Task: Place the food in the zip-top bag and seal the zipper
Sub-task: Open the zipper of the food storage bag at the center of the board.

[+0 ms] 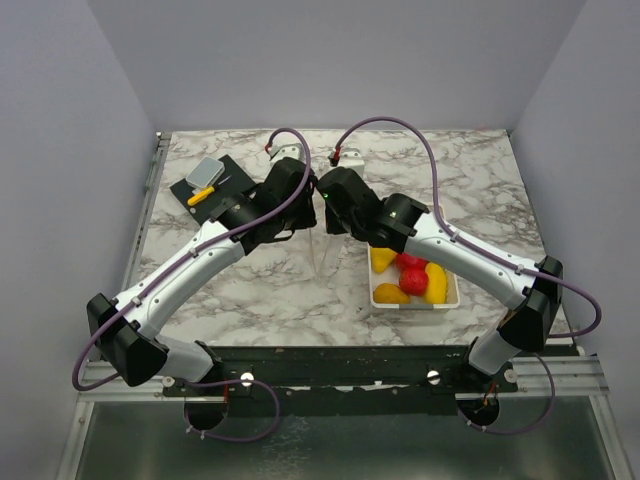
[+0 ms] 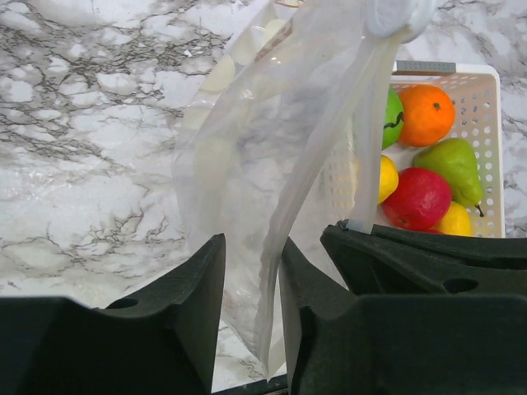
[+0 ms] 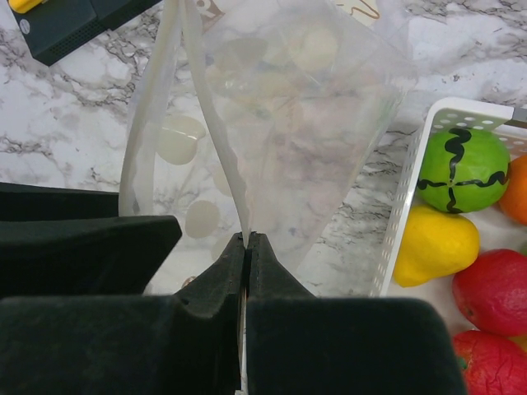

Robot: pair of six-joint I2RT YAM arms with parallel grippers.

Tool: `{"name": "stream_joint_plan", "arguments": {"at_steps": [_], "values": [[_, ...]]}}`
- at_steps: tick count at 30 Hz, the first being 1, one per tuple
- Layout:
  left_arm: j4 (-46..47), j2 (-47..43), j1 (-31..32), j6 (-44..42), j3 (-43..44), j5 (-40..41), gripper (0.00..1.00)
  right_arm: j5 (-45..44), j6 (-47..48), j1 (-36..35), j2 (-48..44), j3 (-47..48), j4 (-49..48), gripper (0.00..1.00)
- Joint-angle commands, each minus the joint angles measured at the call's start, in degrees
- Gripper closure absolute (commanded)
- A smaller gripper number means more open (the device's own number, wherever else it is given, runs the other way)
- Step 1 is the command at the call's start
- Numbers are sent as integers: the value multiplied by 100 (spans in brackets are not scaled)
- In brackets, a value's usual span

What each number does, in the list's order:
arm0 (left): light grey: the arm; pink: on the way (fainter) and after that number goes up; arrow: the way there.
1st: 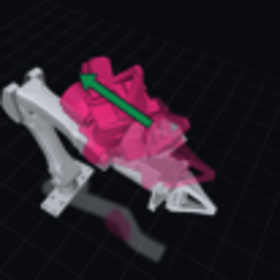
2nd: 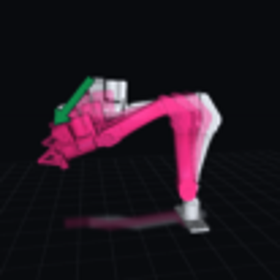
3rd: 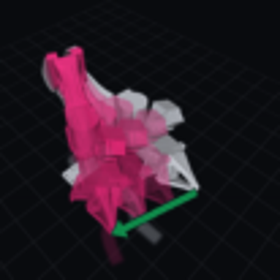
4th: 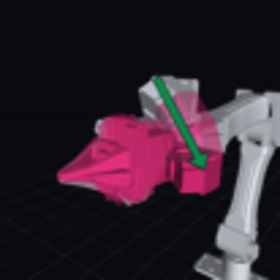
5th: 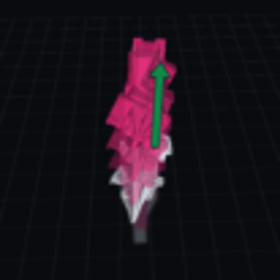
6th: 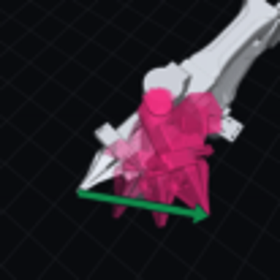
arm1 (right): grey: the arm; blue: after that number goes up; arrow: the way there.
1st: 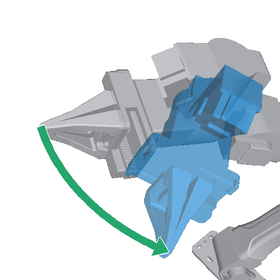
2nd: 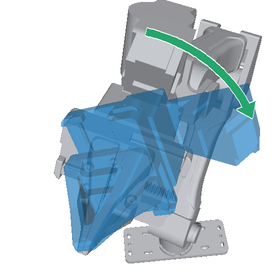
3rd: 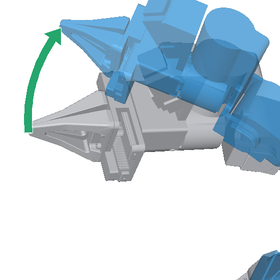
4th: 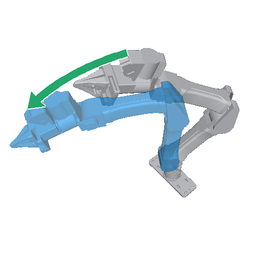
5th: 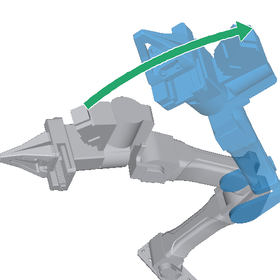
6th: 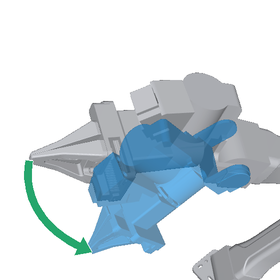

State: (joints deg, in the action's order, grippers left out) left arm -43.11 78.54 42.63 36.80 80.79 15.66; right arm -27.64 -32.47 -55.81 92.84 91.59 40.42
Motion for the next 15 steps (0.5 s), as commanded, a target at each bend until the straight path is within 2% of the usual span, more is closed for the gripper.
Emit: {"name": "stream_joint_plan", "arguments": {"at_steps": [1,10,15], "values": [[-245,-32,41,-143,158,550,69,-170,-48,-44,5,-26,32,99],[-307,-71,49,-290,120,853,83,-69,-153,-44,-164,-235,-27,99],[-390,-116,46,-490,160,1064,88,-35,-251,-44,-285,-404,-41,99]]}}
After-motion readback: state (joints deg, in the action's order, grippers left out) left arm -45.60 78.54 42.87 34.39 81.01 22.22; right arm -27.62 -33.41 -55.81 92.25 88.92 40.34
